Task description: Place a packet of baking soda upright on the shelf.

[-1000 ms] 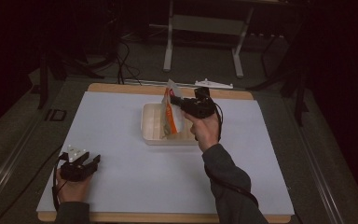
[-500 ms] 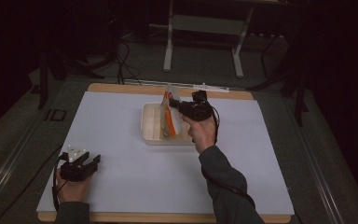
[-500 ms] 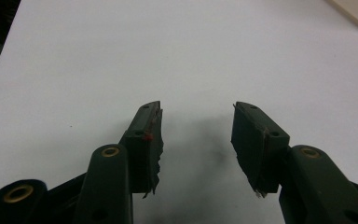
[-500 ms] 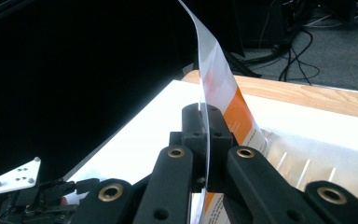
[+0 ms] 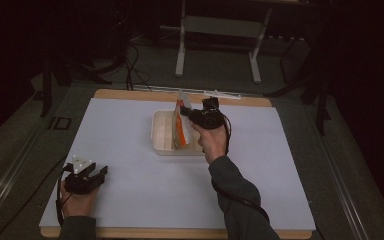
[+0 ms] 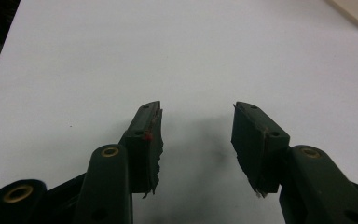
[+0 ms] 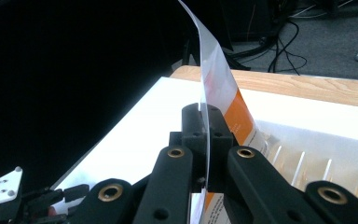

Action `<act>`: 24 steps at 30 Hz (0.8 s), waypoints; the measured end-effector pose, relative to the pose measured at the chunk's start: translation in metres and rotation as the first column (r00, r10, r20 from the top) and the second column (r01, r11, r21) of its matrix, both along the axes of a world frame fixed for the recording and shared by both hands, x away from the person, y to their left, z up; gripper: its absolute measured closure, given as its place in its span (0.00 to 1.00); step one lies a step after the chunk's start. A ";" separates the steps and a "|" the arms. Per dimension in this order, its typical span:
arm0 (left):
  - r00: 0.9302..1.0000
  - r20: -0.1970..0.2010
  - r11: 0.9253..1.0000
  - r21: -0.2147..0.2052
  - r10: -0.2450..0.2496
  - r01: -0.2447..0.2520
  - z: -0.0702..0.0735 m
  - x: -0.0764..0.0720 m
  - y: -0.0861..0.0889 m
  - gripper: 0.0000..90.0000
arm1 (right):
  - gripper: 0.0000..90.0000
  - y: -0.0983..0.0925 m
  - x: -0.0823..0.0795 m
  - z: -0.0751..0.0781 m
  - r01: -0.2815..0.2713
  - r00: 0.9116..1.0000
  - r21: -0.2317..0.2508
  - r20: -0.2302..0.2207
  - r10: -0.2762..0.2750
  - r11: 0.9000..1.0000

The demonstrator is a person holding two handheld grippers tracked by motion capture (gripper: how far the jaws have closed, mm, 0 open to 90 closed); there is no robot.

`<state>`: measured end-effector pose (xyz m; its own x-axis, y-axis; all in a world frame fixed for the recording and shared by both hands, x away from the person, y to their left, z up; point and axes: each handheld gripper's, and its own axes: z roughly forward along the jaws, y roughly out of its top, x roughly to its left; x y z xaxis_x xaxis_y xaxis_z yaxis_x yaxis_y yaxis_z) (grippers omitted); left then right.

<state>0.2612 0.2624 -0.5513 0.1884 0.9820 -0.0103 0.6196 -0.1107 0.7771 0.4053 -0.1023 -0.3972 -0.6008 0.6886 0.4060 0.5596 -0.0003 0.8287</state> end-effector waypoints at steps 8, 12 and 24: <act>1.000 0.000 1.000 -0.002 0.000 0.000 0.000 0.000 0.000 0.59 | 0.98 0.002 0.004 -0.001 0.040 0.999 -0.001 -0.010 -0.040 0.999; 1.000 0.000 1.000 0.002 -0.002 0.002 0.000 0.000 0.000 0.59 | 0.94 0.004 0.006 0.002 0.037 0.999 0.004 -0.004 -0.037 0.999; 1.000 -0.001 1.000 -0.001 -0.001 0.001 0.000 0.000 0.000 0.58 | 0.82 0.005 0.006 0.000 0.033 0.999 -0.021 -0.005 -0.033 0.999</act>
